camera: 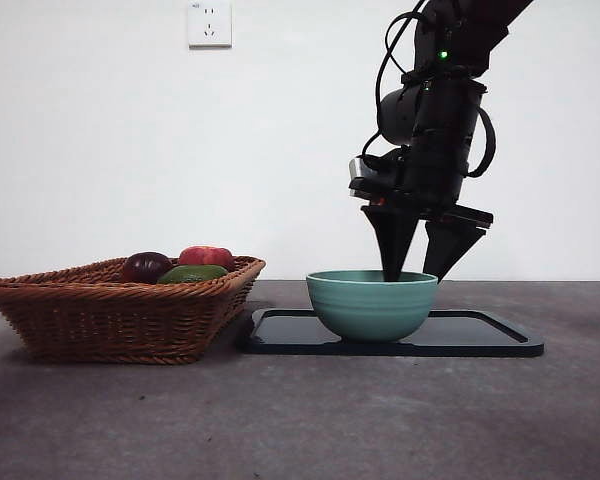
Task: Pick up the wifruite, put it on the bowl, pick up the plate, put it on desk
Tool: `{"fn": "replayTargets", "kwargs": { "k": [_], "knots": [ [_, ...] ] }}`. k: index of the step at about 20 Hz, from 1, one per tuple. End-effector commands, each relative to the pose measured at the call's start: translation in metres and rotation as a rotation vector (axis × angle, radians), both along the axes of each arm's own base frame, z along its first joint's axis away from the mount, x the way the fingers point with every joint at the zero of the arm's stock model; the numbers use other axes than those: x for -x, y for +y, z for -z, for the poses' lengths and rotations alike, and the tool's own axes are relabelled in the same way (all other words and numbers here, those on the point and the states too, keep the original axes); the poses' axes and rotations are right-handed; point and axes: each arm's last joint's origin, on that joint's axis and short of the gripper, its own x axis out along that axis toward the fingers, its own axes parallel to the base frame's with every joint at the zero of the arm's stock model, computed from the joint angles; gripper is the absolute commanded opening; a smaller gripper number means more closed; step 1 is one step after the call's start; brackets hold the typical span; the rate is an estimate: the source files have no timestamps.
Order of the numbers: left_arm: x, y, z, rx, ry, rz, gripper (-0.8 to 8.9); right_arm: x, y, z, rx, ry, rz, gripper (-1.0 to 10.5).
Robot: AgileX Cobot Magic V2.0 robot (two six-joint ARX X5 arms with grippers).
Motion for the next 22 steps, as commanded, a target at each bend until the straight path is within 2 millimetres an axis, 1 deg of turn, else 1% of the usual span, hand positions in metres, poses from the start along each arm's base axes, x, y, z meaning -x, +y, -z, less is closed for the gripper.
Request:
{"fn": "replayTargets", "kwargs": {
  "k": [1, 2, 3, 5, 6, 7, 10, 12, 13, 15, 17, 20, 22],
  "knots": [
    [0.001, 0.001, -0.004, 0.018, -0.012, 0.01, 5.0, -0.007, -0.001, 0.001, 0.033, -0.025, 0.022, 3.1],
    [0.001, 0.001, -0.004, 0.019, -0.012, 0.01, 5.0, -0.007, -0.005, -0.008, 0.048, -0.04, 0.038, 3.8],
    [0.001, 0.001, -0.004, 0.019, -0.013, 0.01, 5.0, -0.006, -0.008, -0.021, 0.043, -0.052, 0.044, 4.1],
    [0.001, 0.001, -0.004, 0.018, -0.012, 0.01, 5.0, 0.002, -0.015, -0.053, 0.045, -0.092, 0.055, 4.1],
    [0.001, 0.001, -0.004, 0.018, -0.012, 0.01, 5.0, 0.012, -0.018, -0.072, 0.033, -0.122, 0.056, 4.3],
    [0.001, 0.001, -0.004, 0.019, -0.012, 0.01, 5.0, 0.022, -0.021, -0.092, 0.02, -0.157, 0.056, 4.8],
    [0.001, 0.0, -0.004, 0.02, -0.014, 0.01, 5.0, 0.06, -0.034, -0.145, -0.011, -0.238, 0.059, 5.0],
    [0.001, 0.0, -0.004, 0.019, -0.015, 0.01, 5.0, 0.089, -0.043, -0.174, -0.023, -0.274, 0.06, 5.6],
    [0.001, 0.0, -0.004, 0.019, -0.017, 0.011, 5.0, 0.1, -0.048, -0.184, -0.03, -0.292, 0.061, 5.6],
    [0.001, 0.0, -0.004, 0.019, -0.017, 0.011, 5.0, 0.123, -0.055, -0.198, -0.039, -0.313, 0.061, 5.6],
    [0.001, 0.0, -0.004, 0.021, -0.018, 0.011, 5.0, 0.144, -0.061, -0.203, -0.044, -0.326, 0.059, 5.6],
    [0.001, 0.0, -0.004, 0.021, -0.018, 0.011, 5.0, 0.177, -0.071, -0.203, -0.049, -0.333, 0.052, 5.6],
    [0.001, 0.0, -0.004, 0.021, -0.018, 0.011, 5.0, 0.206, -0.079, -0.201, -0.062, -0.354, 0.042, 5.6]
  ]
}}
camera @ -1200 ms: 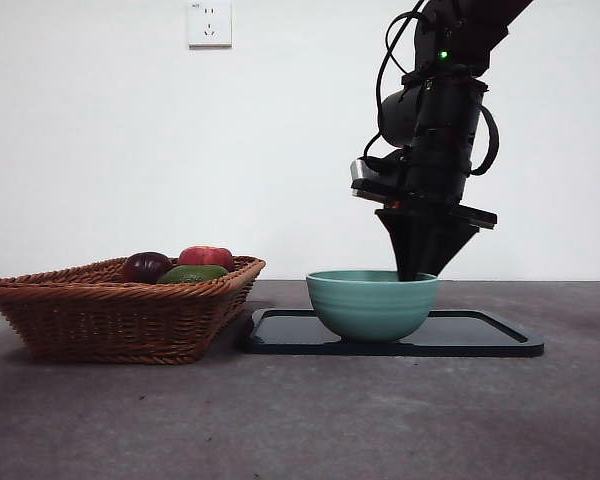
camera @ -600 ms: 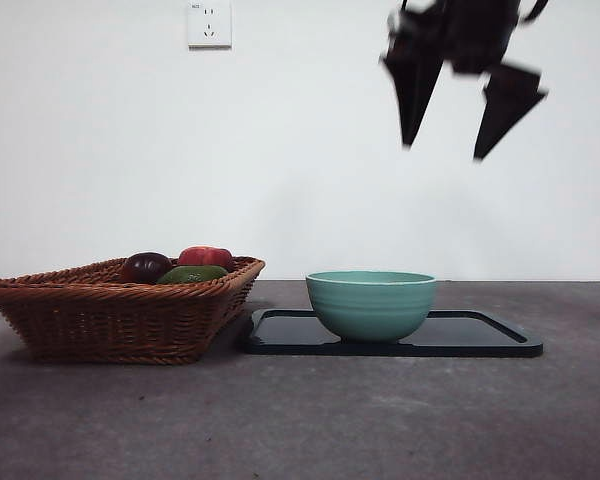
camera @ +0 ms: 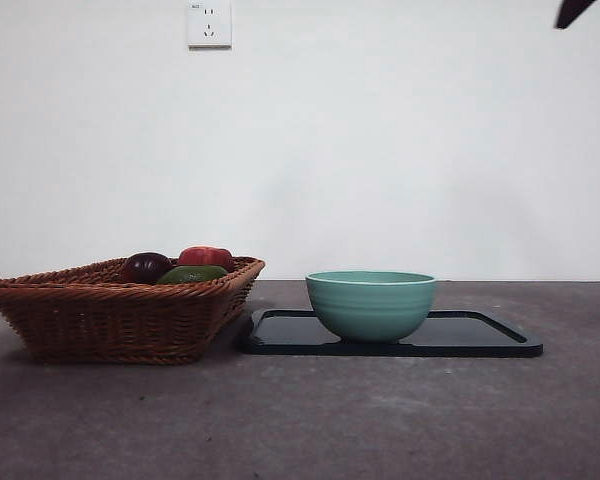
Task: Pick up the wifruite, put it on the bowl, pick up the plate, put it on desk
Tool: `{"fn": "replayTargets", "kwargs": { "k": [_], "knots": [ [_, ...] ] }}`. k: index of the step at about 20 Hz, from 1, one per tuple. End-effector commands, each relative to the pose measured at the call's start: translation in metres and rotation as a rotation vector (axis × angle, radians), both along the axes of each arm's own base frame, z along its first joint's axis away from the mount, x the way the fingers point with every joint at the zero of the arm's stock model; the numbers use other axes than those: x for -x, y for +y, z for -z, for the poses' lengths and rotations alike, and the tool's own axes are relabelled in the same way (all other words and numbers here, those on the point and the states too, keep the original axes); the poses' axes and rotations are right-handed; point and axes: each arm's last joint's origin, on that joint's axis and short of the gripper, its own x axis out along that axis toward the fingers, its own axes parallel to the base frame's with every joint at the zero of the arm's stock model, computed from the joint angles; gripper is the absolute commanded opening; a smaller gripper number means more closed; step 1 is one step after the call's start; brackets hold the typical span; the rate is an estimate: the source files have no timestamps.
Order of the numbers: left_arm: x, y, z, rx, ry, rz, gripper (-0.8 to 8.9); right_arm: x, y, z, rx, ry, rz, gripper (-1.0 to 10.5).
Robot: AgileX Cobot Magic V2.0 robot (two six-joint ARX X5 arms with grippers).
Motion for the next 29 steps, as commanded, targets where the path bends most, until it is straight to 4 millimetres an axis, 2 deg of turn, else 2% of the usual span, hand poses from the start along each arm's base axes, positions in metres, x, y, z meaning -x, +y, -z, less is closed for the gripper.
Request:
{"fn": "replayTargets", "kwargs": {
  "k": [1, 6, 10, 14, 18, 23, 26, 29],
  "knots": [
    [0.001, 0.001, -0.004, 0.016, -0.015, 0.011, 5.0, 0.035, -0.008, 0.001, -0.003, 0.009, -0.013, 5.6],
    [0.001, 0.001, -0.004, 0.016, -0.015, 0.011, 5.0, 0.11, -0.031, 0.014, -0.113, -0.111, -0.034, 5.6],
    [0.001, 0.001, -0.004, 0.017, -0.016, 0.011, 5.0, 0.157, -0.05, 0.038, -0.176, -0.194, -0.012, 5.6],
    [0.0, 0.0, -0.005, 0.03, -0.022, 0.011, 5.0, 0.194, -0.065, 0.061, -0.216, -0.265, -0.002, 5.6],
    [0.0, -0.001, -0.01, 0.077, -0.037, 0.005, 4.99, 0.214, -0.073, 0.069, -0.256, -0.318, 0.01, 5.6],
    [-0.009, -0.015, -0.012, 0.139, 0.097, -0.071, 4.98, 0.219, -0.075, 0.07, -0.264, -0.326, 0.006, 5.6],
    [-0.023, -0.037, -0.016, 0.12, 0.194, -0.109, 4.96, 0.218, -0.075, 0.069, -0.269, -0.332, 0.003, 5.6],
    [-0.044, -0.071, -0.029, 0.051, 0.248, -0.127, 4.97, 0.219, -0.074, 0.069, -0.283, -0.324, -0.013, 5.6]
  ]
}}
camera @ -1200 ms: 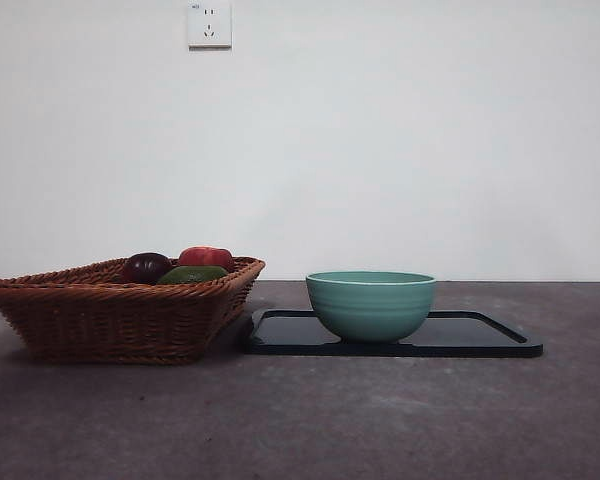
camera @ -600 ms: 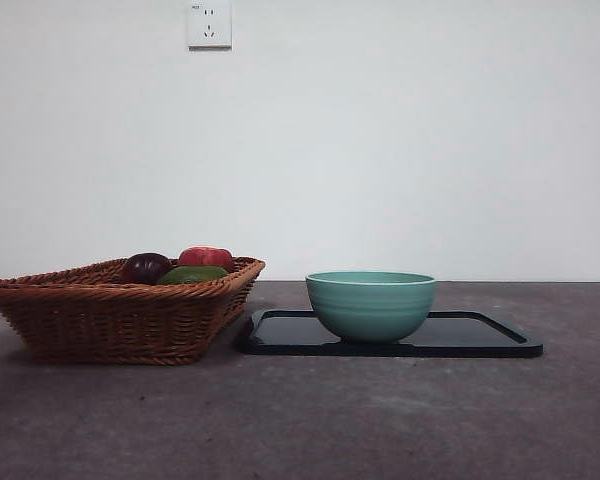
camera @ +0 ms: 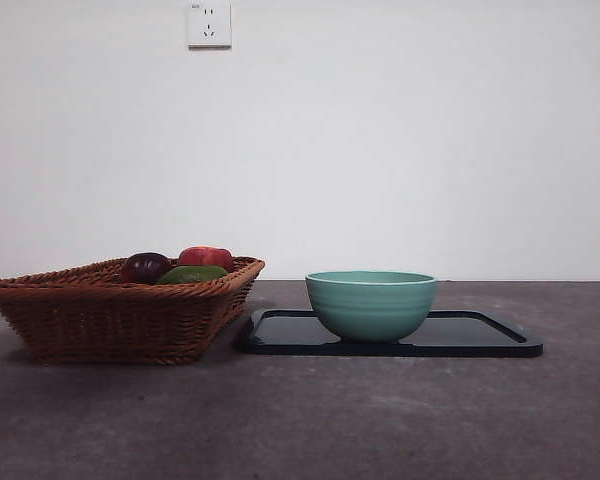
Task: Pick up the wifruite, put it on the bowl, pick up the plate, put it on desk
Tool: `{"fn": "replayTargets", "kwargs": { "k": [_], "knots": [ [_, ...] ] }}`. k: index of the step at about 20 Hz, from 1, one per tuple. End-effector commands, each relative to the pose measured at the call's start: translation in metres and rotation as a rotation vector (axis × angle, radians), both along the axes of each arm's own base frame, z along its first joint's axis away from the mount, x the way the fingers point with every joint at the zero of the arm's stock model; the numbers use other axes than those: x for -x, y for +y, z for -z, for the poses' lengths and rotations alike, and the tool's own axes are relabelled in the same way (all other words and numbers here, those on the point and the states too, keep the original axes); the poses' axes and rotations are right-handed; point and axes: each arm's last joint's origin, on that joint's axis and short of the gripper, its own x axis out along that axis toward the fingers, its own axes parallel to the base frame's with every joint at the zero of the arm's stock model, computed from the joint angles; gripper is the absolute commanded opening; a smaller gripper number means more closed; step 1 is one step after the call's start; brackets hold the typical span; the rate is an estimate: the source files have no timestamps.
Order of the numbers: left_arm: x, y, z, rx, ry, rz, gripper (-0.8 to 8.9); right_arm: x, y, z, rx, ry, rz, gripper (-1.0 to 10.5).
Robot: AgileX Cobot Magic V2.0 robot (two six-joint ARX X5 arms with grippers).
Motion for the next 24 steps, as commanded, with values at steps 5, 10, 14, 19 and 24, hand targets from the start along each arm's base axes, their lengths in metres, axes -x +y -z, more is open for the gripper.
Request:
{"fn": "replayTargets", "kwargs": {
  "k": [5, 10, 14, 19, 24],
  "knots": [
    [-0.06, -0.086, -0.035, -0.104, 0.09, -0.039, 4.97, 0.001, 0.0, -0.003, -0.021, -0.009, -0.012, 5.6],
    [-0.117, -0.147, -0.027, -0.283, 0.194, -0.072, 4.98, 0.001, 0.0, -0.003, -0.02, -0.005, -0.012, 5.6],
    [-0.161, -0.18, -0.01, -0.431, 0.274, -0.09, 4.98, 0.001, 0.0, -0.003, -0.02, -0.004, -0.012, 5.6],
    [-0.21, -0.204, 0.012, -0.52, 0.331, -0.12, 4.99, 0.001, 0.0, -0.003, -0.02, -0.004, -0.012, 5.6],
    [-0.25, -0.212, 0.04, -0.547, 0.359, -0.158, 4.99, 0.001, 0.0, -0.003, -0.02, -0.005, -0.012, 5.6]
  ]
}}
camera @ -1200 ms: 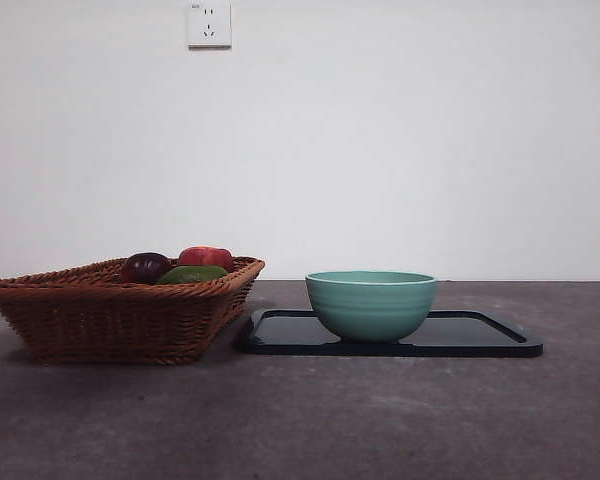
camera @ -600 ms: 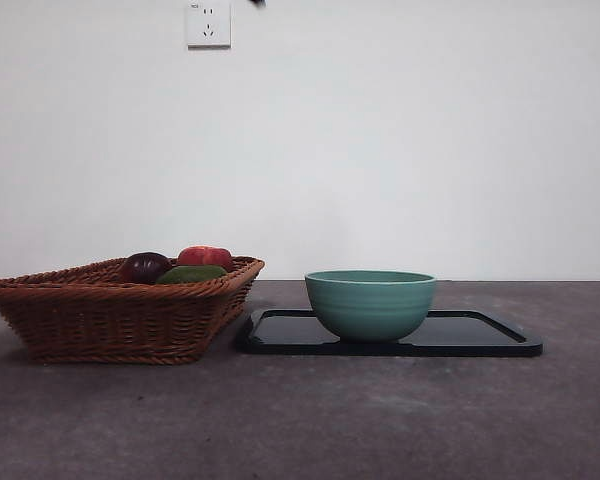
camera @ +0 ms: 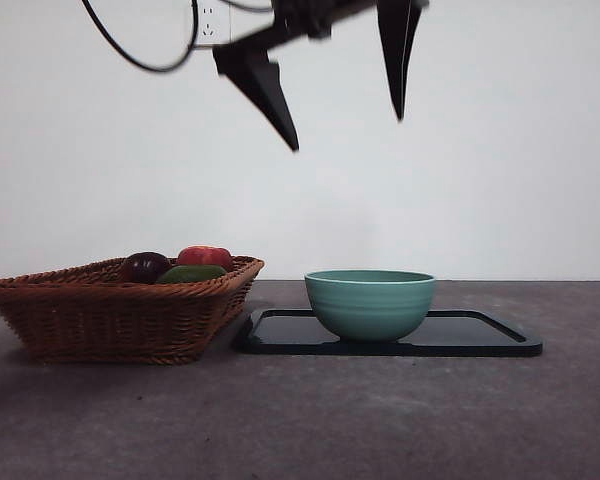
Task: Pick up the wifruite, put it on the bowl, pick up the plate, put it on desk
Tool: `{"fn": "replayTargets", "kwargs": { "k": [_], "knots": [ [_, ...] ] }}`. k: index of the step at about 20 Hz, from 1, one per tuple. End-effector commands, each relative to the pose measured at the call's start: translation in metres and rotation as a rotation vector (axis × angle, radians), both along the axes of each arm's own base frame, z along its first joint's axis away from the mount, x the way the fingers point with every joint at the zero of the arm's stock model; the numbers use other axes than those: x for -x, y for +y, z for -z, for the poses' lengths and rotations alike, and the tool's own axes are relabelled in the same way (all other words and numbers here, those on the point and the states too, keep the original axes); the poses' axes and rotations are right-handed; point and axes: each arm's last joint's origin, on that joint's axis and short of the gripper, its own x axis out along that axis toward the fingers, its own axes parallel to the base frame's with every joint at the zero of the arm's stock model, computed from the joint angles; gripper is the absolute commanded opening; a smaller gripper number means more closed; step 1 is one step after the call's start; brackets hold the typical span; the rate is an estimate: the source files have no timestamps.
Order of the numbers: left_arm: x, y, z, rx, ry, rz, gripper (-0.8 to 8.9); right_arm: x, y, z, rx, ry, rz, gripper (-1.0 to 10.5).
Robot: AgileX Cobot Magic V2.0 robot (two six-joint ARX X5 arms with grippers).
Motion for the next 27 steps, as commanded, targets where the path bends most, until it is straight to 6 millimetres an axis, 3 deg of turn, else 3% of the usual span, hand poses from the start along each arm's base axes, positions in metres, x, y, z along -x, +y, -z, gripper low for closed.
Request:
{"fn": "replayTargets", "kwargs": {
  "k": [1, 6, 13, 21, 27],
  "knots": [
    [-0.017, -0.007, 0.013, -0.008, -0.012, 0.005, 4.99, 0.001, 0.0, -0.003, -0.015, -0.008, -0.002, 5.6],
    [-0.044, -0.018, 0.04, 0.023, -0.061, 0.006, 4.98, 0.001, 0.0, -0.003, -0.014, -0.007, -0.002, 5.6],
    [-0.06, -0.033, 0.081, -0.005, -0.033, 0.008, 4.98, 0.001, 0.0, -0.002, -0.011, 0.003, -0.002, 5.6],
    [-0.061, -0.047, 0.119, -0.068, 0.027, 0.048, 4.97, 0.002, -0.001, -0.001, -0.006, 0.016, -0.002, 5.6],
    [-0.063, -0.049, 0.131, -0.085, 0.041, 0.053, 4.65, 0.002, -0.001, 0.0, -0.005, 0.022, -0.001, 5.6]
  ]
}}
